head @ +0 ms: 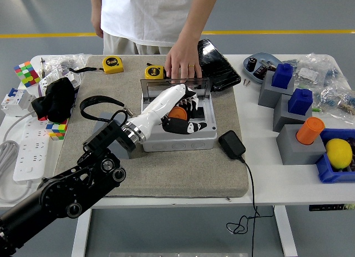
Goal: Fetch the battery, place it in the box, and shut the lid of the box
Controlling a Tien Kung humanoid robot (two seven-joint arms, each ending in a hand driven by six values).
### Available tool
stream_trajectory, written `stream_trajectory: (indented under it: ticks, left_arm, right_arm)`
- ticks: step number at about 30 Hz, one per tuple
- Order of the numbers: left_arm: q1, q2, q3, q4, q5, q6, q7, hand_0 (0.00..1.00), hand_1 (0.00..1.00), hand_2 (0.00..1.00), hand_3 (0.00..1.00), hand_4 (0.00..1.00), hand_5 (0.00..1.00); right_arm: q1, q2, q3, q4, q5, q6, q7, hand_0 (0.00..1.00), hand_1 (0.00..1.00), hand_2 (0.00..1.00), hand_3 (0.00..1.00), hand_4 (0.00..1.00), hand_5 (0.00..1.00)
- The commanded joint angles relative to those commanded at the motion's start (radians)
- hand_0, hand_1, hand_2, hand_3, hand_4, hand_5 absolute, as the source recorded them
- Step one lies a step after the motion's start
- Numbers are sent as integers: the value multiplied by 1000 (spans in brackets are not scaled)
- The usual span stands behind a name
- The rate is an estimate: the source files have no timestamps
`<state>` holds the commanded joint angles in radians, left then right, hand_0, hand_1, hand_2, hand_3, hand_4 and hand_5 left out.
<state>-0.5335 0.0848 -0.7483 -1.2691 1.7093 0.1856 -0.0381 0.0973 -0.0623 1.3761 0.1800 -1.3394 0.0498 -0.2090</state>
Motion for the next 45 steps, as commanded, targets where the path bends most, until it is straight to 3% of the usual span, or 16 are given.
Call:
stream_trajectory:
  ticks: [2,5,13,14,19,20,25,26,31,32,37,38,43,44,45]
  left_arm:
    - [-19,-13,15,28,45,3,19,76,71,104,229,951,30]
    - [-43,-34,22,66,95,3,49,76,71,104,229,951,30]
    - [-93,-85,9,156,140,11,93,71,67,103,231,961,48]
    - [-97,-85,7,165,141,11,99,64,59,100,236,995,86]
    - [-103,-85,7,192,127,11,107,64,59,100,236,995,86]
    - [-102,-85,7,197,117,9,106,65,69,117,286,998,131]
    - [-101,-85,8,201,93,11,102,65,69,117,286,998,131]
    - [-101,-85,7,201,92,12,100,115,131,182,372,998,327]
    - [-101,-85,2,198,68,17,86,115,131,182,372,998,327]
    - [-101,-85,2,198,63,17,84,181,213,259,476,998,400]
    - [-101,-85,3,198,46,17,78,181,213,259,476,998,400]
    - [-101,-85,3,198,44,16,78,215,317,378,620,998,435]
    - [-100,-85,3,199,36,13,77,215,317,378,620,998,435]
    - [-100,-85,3,199,36,13,77,250,395,436,655,998,460]
    - [-100,-85,2,199,35,13,76,250,395,436,655,998,460]
  right_arm:
    - [0,-1,-2,0,1,0,0,606,651,671,579,975,562]
    - [0,-1,-4,0,-1,0,-1,606,651,671,579,975,562]
    - [2,-2,-11,0,-4,1,-2,606,650,671,578,975,561]
    - [2,-2,-13,0,-3,1,-2,604,649,671,578,974,561]
    - [2,-3,-13,0,-3,2,-3,604,649,671,578,974,561]
    - [2,-3,-14,0,-2,2,-3,603,649,670,578,973,560]
    - [2,-3,-16,0,-3,2,-3,603,649,670,578,973,560]
    - [2,-3,-17,0,-3,2,-4,603,651,670,578,973,560]
    - [3,-4,-17,0,-5,3,-4,603,651,670,578,973,560]
    - [3,-3,-16,0,-5,3,-4,602,650,669,577,972,559]
    - [4,-3,-16,0,-5,3,-4,602,650,669,577,972,559]
    - [4,-3,-16,0,-5,3,-4,603,649,670,577,971,559]
    - [4,-4,-16,0,-6,3,-4,603,649,670,577,971,559]
    - [4,-4,-16,0,-7,3,-4,602,649,670,578,971,559]
    - [4,-4,-16,0,-7,3,-4,602,649,670,578,971,559]
